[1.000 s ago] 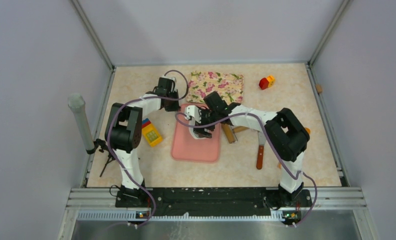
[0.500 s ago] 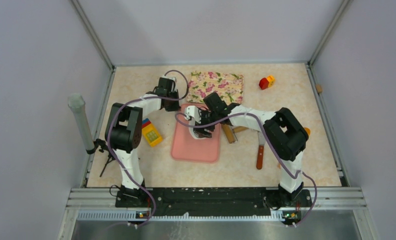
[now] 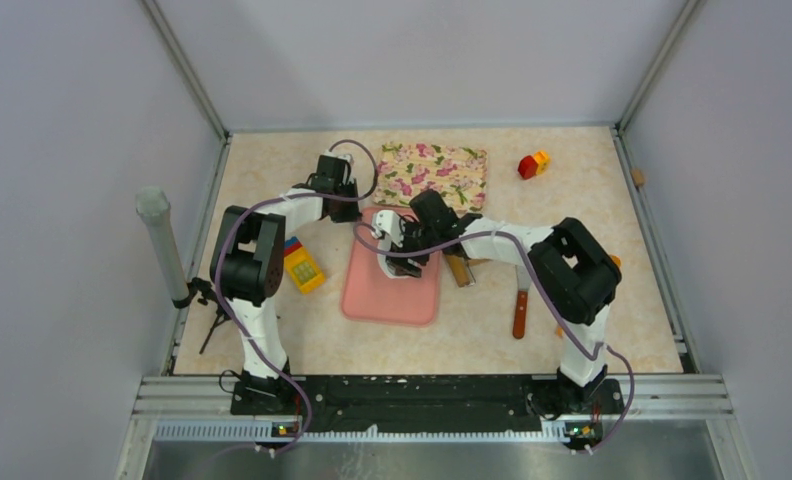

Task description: Roll out the dumpling wrappers from the dough

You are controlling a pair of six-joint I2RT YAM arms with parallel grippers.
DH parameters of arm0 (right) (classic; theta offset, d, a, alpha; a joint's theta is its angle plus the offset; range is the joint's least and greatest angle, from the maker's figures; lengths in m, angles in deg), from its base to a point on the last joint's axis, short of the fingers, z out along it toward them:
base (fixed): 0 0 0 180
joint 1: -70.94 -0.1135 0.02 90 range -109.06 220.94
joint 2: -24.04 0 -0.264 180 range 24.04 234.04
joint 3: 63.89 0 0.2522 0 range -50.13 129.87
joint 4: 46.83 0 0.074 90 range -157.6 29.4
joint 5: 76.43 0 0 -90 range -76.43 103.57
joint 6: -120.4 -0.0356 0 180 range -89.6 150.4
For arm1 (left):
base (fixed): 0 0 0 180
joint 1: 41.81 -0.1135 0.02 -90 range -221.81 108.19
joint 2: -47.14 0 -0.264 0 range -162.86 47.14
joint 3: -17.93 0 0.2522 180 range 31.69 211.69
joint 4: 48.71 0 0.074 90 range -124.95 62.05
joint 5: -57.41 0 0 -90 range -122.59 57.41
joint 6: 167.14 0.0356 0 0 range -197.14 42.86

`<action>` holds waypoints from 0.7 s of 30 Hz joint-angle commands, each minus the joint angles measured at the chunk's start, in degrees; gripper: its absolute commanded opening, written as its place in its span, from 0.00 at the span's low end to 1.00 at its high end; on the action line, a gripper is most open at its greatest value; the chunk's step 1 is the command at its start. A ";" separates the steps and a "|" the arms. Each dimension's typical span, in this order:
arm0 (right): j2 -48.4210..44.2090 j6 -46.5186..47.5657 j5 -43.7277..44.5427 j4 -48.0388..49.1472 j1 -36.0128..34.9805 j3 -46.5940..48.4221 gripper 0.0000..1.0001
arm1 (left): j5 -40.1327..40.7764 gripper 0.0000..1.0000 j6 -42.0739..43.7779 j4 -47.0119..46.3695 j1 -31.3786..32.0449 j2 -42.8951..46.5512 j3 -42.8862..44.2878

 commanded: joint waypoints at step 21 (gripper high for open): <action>1.16 7.72 0.65 -11.23 -2.44 -1.34 0.39 | 2.15 0.00 0.33 2.62 0.64 -2.17 -2.03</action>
